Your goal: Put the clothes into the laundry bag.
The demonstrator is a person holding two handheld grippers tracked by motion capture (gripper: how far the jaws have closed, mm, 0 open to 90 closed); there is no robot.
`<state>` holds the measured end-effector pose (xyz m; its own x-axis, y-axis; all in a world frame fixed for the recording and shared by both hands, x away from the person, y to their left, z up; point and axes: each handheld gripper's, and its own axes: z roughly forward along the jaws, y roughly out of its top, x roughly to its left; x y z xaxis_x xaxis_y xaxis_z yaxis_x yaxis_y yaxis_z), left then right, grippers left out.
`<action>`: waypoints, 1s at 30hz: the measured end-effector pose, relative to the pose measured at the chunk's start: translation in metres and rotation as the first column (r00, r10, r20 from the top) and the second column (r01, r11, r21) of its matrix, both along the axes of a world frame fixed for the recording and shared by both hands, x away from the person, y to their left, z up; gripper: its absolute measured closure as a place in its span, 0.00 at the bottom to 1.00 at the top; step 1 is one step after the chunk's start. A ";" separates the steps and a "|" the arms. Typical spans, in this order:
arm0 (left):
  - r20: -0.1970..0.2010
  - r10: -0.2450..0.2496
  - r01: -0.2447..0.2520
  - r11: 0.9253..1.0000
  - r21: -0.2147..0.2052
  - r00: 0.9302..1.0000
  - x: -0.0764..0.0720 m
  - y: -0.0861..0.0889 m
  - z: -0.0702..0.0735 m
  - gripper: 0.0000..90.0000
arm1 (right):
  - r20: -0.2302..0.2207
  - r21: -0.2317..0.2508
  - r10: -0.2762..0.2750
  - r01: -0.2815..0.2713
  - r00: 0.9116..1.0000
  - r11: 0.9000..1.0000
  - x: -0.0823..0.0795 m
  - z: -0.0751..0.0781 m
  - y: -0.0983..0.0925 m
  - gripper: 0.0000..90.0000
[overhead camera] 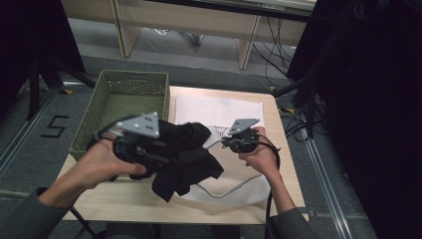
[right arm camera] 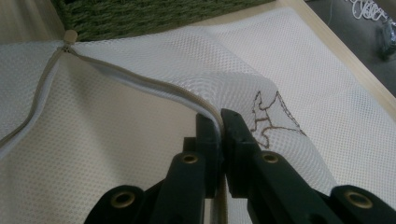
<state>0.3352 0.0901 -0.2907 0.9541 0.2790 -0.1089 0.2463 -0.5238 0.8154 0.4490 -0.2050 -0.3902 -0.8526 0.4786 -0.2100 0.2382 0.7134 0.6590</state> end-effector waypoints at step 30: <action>-0.121 0.167 -0.137 0.965 0.222 0.979 0.072 -0.105 -0.126 0.75 | 0.028 0.017 -0.004 0.004 1.000 1.000 -0.006 0.011 -0.004 0.98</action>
